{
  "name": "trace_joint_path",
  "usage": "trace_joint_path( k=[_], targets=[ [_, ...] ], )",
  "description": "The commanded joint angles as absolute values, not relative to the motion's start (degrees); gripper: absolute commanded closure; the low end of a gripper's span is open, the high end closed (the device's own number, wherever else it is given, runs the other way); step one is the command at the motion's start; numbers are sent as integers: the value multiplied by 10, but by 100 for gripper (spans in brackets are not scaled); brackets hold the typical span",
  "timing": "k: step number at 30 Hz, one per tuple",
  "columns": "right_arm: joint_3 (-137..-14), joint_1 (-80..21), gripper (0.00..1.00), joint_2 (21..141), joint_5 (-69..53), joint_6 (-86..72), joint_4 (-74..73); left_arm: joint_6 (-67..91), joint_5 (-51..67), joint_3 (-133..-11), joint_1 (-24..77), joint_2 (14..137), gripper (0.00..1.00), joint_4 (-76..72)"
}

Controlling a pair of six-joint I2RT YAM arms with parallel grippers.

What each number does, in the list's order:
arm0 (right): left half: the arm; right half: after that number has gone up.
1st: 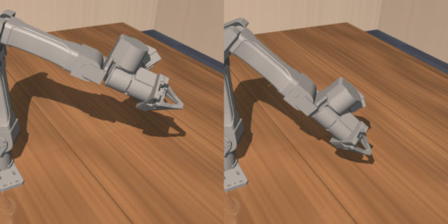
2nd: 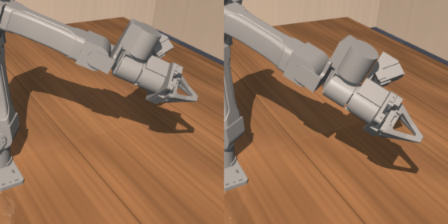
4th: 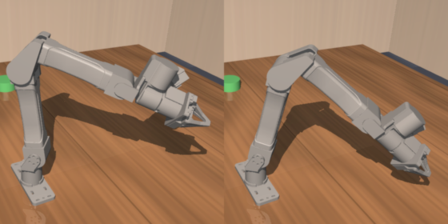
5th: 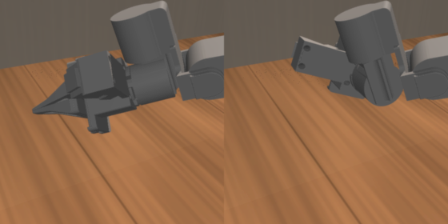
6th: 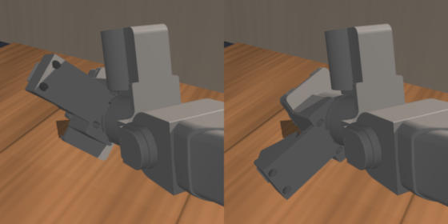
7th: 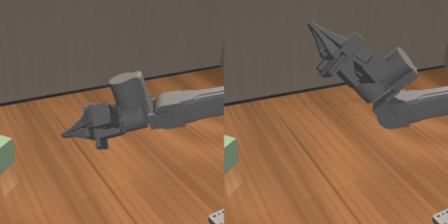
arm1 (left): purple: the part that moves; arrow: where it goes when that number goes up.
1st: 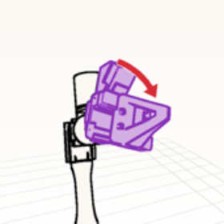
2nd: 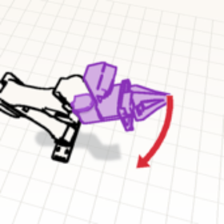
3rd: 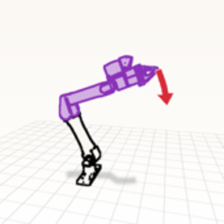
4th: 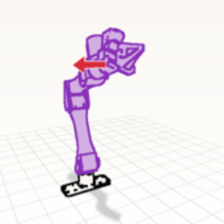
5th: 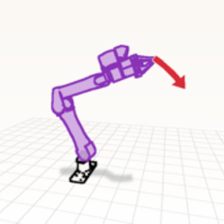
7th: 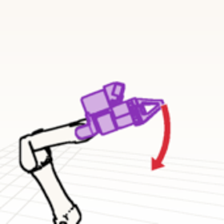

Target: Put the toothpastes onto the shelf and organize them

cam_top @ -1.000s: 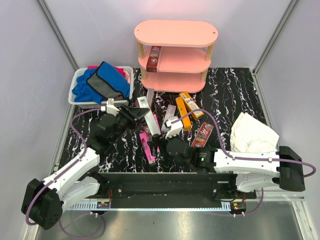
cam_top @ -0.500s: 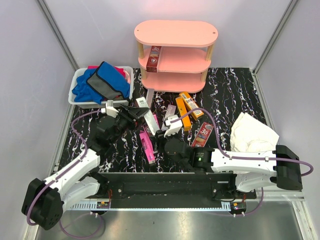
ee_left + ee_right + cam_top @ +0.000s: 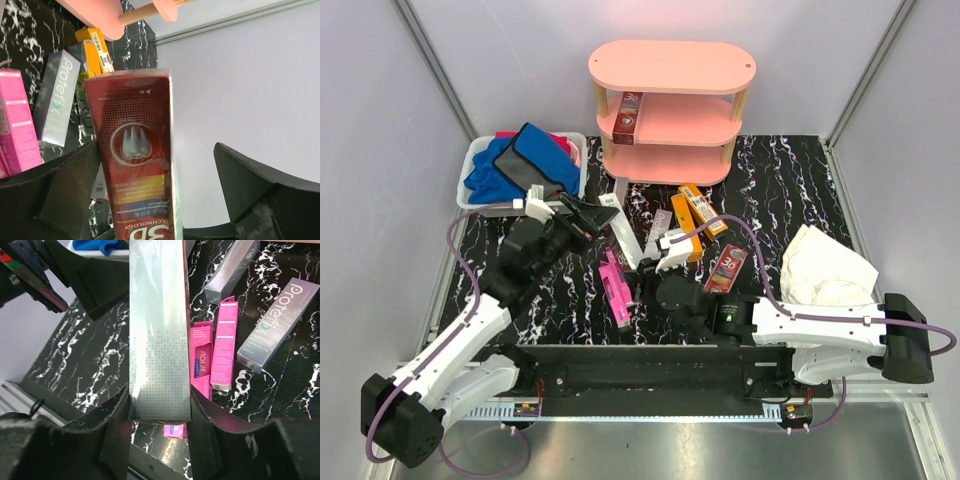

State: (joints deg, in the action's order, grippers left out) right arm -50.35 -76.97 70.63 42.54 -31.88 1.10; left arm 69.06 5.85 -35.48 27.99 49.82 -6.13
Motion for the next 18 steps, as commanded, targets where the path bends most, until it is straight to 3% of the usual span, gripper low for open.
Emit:
trace_joint_path(
  k=[1, 7, 18],
  targets=[
    [-530, -759, 74, 674, 426, -351, 25, 567, 58, -442, 276, 520, 1, 47],
    [-512, -680, 75, 641, 297, -410, 24, 482, 36, -501, 278, 539, 1, 143],
    [-387, -467, 76, 547, 3, -573, 138, 423, -13, -488, 279, 497, 1, 192]
  ],
)
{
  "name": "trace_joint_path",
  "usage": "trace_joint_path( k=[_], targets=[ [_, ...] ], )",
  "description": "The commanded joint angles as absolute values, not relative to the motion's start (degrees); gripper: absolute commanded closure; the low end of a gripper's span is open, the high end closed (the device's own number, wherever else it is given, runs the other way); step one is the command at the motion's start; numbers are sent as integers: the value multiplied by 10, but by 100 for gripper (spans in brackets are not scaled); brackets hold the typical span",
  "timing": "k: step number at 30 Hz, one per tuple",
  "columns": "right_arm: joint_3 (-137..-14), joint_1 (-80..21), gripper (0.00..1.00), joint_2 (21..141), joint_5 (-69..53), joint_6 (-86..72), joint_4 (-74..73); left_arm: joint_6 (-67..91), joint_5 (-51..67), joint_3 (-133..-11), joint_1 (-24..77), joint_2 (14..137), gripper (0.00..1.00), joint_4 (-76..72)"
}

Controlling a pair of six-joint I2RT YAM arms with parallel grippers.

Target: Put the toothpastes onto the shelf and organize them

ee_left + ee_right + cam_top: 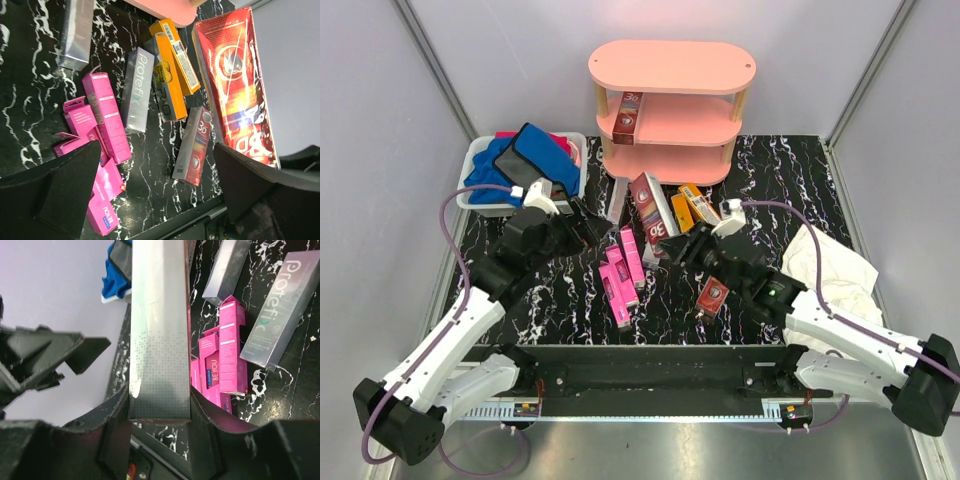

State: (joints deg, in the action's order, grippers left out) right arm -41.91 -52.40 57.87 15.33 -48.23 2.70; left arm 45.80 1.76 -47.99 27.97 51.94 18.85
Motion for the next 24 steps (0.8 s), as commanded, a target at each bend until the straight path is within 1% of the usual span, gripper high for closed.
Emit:
trace_joint_path(
  k=[1, 3, 4, 5, 6, 8, 11, 16, 19, 24],
  targets=[
    [-376, -432, 76, 546, -30, -589, 155, 422, -13, -485, 279, 497, 1, 193],
    [-347, -400, 76, 554, -99, -637, 221, 419, -11, -483, 279, 497, 1, 196],
    [-338, -369, 76, 559, -121, -652, 250, 417, -10, -478, 279, 497, 1, 195],
    [-318, -357, 77, 568, -139, -668, 314, 418, -8, -476, 279, 496, 1, 196],
    [-314, -342, 77, 587, -171, -699, 339, 419, -7, -475, 279, 496, 1, 196],
    [-309, -312, 77, 612, -196, -721, 403, 420, -4, -473, 279, 493, 1, 195],
    [-317, -294, 78, 651, -220, -744, 439, 417, -3, -468, 279, 489, 1, 196],
    [-346, -271, 79, 678, -223, -738, 431, 415, -4, -454, 279, 477, 1, 198],
    [-380, -256, 79, 692, -214, -723, 402, 410, -5, -447, 279, 472, 1, 200],
    [-455, -243, 79, 751, -200, -708, 367, 406, -3, -440, 279, 464, 1, 202]
  ],
)
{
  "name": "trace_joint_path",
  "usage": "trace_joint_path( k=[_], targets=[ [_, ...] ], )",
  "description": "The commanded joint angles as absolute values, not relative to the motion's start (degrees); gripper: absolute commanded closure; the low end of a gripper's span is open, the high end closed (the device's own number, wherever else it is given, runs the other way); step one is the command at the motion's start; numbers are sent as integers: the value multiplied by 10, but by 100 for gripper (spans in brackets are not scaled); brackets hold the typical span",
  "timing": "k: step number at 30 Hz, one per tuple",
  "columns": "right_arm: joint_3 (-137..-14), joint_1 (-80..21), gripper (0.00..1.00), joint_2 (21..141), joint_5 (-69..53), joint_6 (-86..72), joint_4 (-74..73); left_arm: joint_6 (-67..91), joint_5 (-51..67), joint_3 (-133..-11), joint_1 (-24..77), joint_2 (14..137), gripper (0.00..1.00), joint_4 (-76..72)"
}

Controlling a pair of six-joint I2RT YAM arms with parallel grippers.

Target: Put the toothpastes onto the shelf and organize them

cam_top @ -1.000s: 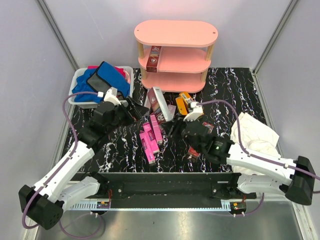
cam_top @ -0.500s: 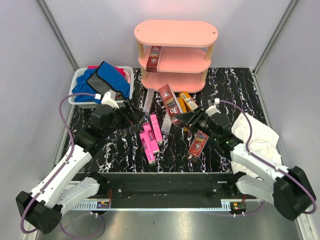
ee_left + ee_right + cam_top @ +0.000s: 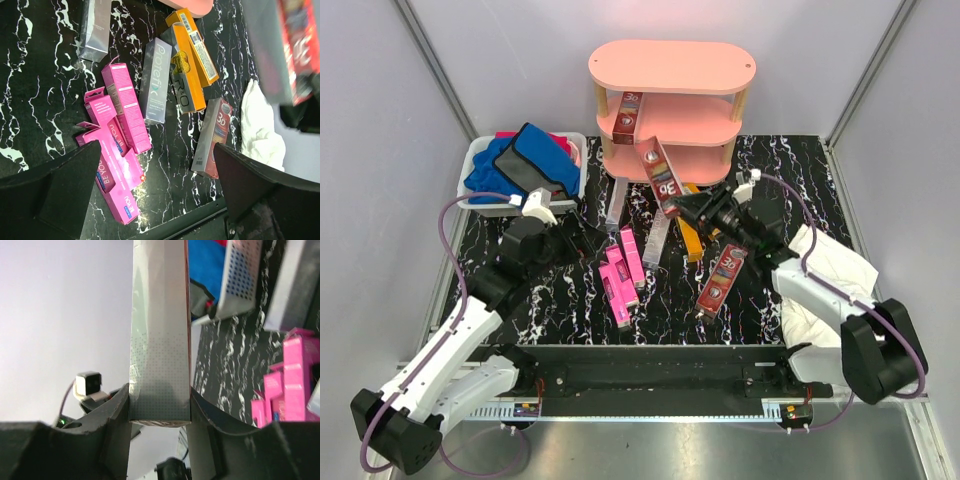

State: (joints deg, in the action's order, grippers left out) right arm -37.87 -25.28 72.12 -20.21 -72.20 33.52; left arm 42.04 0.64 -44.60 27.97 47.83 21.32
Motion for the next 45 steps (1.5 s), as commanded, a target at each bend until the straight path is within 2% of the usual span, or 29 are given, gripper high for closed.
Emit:
trace_joint_path(
  k=[1, 8, 17, 29, 45],
  targets=[
    [-479, -242, 80, 761, -195, -705, 358, 405, -3, -439, 279, 464, 1, 202],
    [-587, -233, 82, 872, -158, -692, 329, 395, -7, -432, 278, 461, 1, 203],
    [-669, -213, 82, 957, -115, -704, 324, 389, -13, -425, 278, 468, 1, 198],
    [-785, -211, 82, 1119, -124, -775, 340, 383, -18, -423, 278, 489, 1, 193],
    [-877, -210, 81, 1187, -98, -795, 307, 388, -9, -419, 278, 495, 1, 181]
  ],
)
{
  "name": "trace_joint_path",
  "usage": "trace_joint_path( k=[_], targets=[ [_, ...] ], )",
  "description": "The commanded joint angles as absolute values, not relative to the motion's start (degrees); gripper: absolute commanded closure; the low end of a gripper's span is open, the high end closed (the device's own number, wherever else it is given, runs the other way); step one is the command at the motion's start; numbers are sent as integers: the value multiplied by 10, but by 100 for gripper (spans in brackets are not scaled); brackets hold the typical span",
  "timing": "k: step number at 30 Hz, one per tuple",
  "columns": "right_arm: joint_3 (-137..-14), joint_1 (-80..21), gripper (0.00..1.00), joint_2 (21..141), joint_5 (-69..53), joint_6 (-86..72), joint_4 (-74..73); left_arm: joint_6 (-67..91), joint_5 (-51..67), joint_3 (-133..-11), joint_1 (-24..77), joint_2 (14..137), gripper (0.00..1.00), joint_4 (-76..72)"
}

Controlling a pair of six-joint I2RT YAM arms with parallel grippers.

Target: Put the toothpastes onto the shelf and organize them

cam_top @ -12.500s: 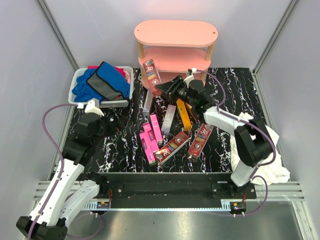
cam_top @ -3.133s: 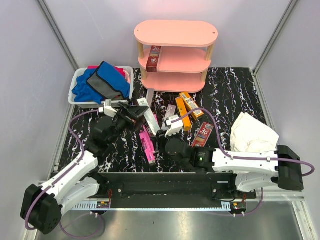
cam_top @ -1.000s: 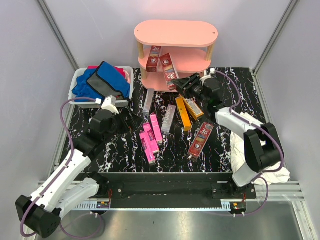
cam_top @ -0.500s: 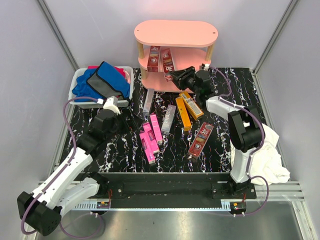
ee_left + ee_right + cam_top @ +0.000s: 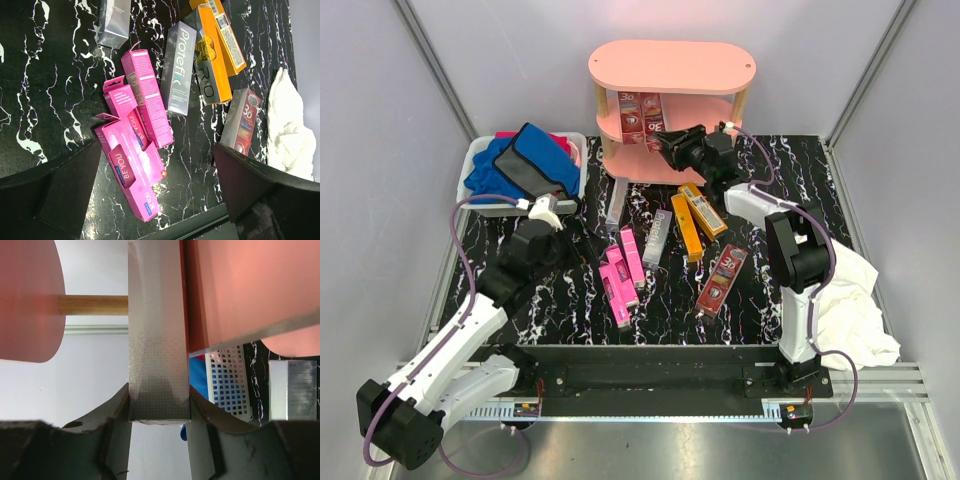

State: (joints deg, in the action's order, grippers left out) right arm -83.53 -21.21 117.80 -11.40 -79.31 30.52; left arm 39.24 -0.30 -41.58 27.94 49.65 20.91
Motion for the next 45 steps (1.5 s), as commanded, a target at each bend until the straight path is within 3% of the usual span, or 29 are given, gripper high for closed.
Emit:
trace_joint_path(
  k=[1, 29, 31, 34, 38, 41, 45],
  targets=[
    [-888, -211, 81, 1191, -99, -795, 304, 388, -10, -418, 279, 495, 1, 182],
    [-924, -236, 66, 1244, -63, -822, 295, 388, -16, -414, 278, 476, 1, 194],
    [-922, -236, 61, 1245, -64, -820, 299, 388, -15, -414, 278, 477, 1, 194],
    [-918, -236, 38, 1243, -69, -819, 301, 388, -13, -412, 278, 476, 1, 194],
    [-900, -236, 20, 1230, -72, -814, 293, 390, -13, -408, 278, 472, 1, 193],
    [-895, -235, 8, 1218, -83, -806, 286, 391, -12, -405, 278, 472, 1, 193],
    [-883, -234, 0, 1195, -104, -786, 296, 395, -11, -400, 278, 469, 1, 193]
  ],
)
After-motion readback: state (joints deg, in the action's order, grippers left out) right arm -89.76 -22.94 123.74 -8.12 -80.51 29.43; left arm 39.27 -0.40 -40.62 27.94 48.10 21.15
